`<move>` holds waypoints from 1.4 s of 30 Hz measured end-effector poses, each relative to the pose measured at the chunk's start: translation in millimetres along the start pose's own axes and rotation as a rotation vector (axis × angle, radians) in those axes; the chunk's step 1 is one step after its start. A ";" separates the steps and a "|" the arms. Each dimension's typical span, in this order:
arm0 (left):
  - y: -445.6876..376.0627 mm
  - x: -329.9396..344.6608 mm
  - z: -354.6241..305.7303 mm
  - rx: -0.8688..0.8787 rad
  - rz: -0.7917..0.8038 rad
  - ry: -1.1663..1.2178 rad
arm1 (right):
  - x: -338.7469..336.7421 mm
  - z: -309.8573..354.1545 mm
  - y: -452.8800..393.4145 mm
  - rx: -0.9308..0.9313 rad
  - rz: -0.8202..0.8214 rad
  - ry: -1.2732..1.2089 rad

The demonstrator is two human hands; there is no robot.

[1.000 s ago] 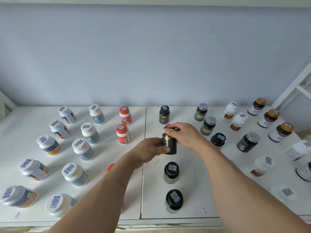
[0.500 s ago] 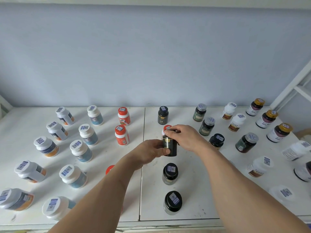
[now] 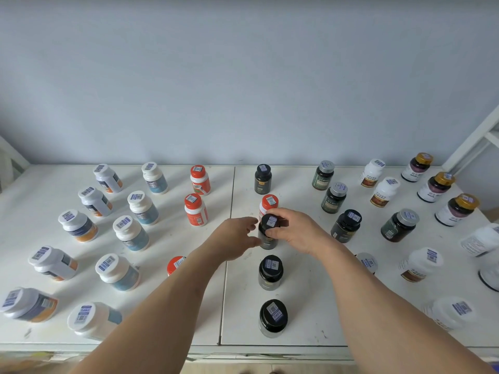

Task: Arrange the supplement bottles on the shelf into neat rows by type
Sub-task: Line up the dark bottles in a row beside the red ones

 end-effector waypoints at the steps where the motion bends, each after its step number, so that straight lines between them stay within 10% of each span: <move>1: -0.5 0.1 0.1 -0.001 0.000 -0.018 | 1.9 -2.5 -1.0 -0.001 0.011 0.006; 8: -8.0 -7.7 4.7 0.007 -0.021 0.010 | 2.1 -9.6 -3.9 0.009 0.000 -0.062; 14: -18.3 -24.5 6.8 0.022 -0.010 0.052 | -48.0 14.6 -3.3 0.036 -0.331 -0.018; 20: -35.1 -37.8 11.4 0.023 0.010 0.083 | -37.9 20.2 -44.1 0.122 -0.115 0.134; 42: -71.5 -42.5 -4.9 0.185 0.142 0.556 | -86.6 56.3 -62.2 0.064 -0.297 0.165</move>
Point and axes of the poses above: each hand's wrist, its own y-axis away from the middle knuckle, its own x-axis out of the palm, z = x × y, the point moved 10 cm from there along -y, towards the middle knuckle, and after that the axes turned 12 degrees about z, right-handed, at the moved point
